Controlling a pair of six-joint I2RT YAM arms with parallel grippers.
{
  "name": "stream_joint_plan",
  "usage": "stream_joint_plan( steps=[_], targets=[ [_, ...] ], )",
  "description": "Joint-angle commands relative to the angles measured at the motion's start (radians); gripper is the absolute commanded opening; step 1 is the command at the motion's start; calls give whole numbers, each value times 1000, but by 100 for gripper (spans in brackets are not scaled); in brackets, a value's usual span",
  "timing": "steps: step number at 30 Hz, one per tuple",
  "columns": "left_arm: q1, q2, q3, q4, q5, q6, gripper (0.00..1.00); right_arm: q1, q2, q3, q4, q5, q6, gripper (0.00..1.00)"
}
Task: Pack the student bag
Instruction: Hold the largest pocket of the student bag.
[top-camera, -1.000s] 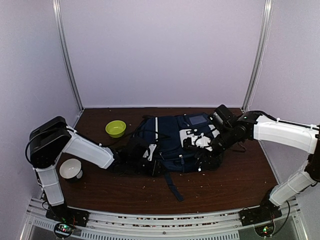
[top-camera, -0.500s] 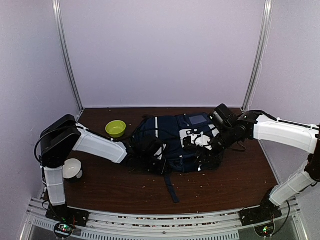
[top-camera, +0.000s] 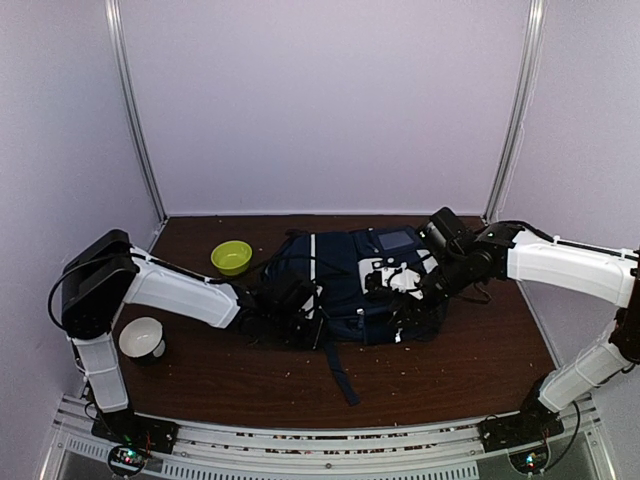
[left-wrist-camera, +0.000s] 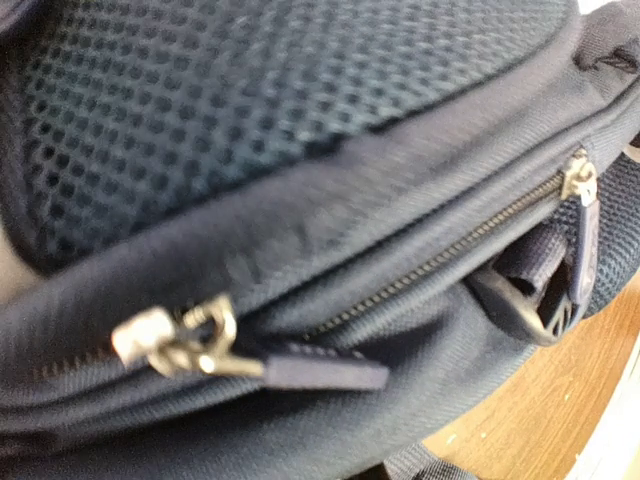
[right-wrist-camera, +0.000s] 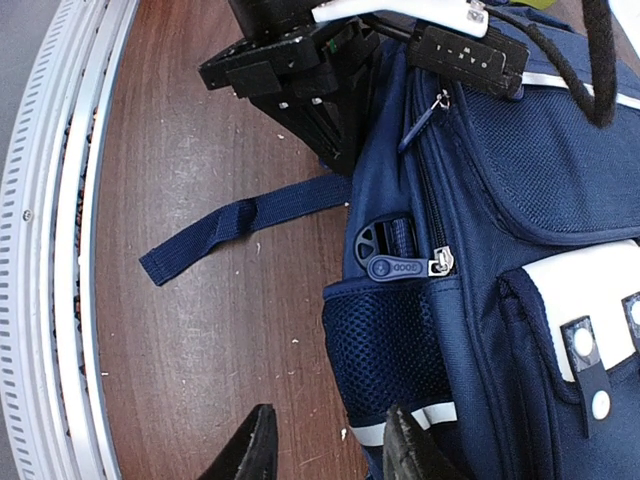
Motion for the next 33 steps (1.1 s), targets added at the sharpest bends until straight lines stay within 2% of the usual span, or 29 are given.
stream_joint_plan(
  steps=[1,5,10,14,20,26,33],
  targets=[
    [8,-57,-32,-7,-55,2,0,-4,5,13,19,0,14,37],
    [8,-95,-63,-2,-39,18,0,6,18,13,48,7,32,36],
    [8,-110,-101,116,129,109,0,78,53,-1,161,92,64,38],
    [8,-114,-118,168,205,118,0,142,142,10,268,159,86,40],
    [8,-151,-148,190,213,122,0,221,253,40,339,248,30,42],
    [8,-152,-160,227,235,123,0,280,296,-2,442,345,8,45],
    [15,-145,-158,239,263,124,0,338,375,-1,510,516,1,42]
  ],
)
